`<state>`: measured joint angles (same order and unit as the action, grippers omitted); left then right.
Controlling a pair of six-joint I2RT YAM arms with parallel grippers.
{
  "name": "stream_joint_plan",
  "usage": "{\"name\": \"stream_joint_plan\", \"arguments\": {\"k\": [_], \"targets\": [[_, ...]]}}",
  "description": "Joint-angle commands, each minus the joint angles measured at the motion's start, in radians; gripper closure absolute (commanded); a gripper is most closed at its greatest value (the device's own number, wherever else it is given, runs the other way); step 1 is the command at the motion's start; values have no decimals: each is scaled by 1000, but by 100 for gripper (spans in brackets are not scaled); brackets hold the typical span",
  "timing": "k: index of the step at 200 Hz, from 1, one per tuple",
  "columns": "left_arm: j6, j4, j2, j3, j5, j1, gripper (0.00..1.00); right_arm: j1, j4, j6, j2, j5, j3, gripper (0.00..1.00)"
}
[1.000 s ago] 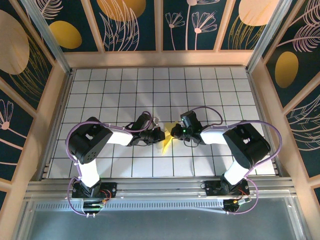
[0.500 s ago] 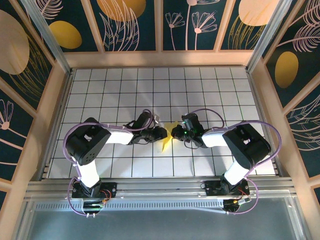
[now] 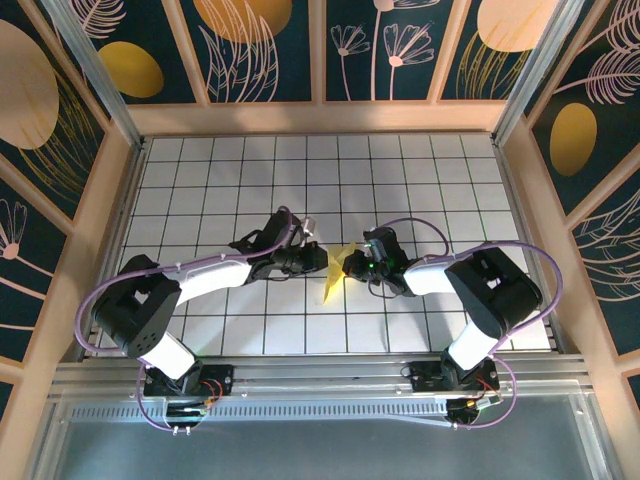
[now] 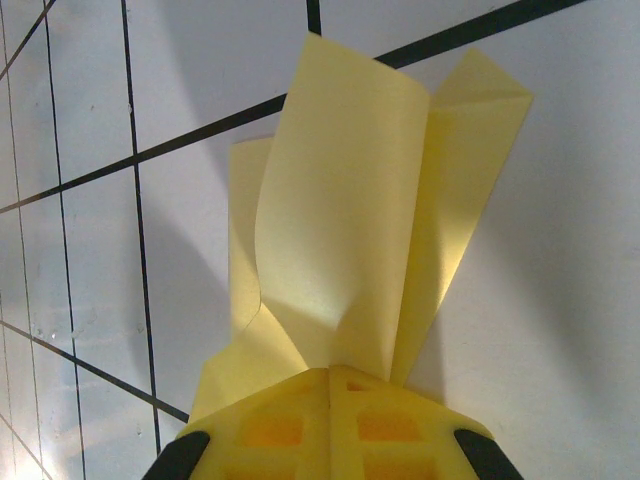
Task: Fold a paper plane with a square sheet of paper (fold left side to right side)
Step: Fold the wing for the fifth time at the center of the table.
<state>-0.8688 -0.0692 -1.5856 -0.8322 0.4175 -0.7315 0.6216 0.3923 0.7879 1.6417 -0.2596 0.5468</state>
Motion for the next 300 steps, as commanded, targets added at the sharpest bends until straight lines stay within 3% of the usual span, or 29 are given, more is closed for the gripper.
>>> {"name": "stream_joint_plan", "arguments": {"k": [1,136,300], "targets": [[-17,40,-11,-13,125,-25,92,8,-142,-3,34,25,-41,100],[28,89,-180,-51,118,-68,94,12,-174,-15,39,34,-23,100],[30,84,-226,-7,79,-72,94,15,-196,-23,39,45,-15,100]]}}
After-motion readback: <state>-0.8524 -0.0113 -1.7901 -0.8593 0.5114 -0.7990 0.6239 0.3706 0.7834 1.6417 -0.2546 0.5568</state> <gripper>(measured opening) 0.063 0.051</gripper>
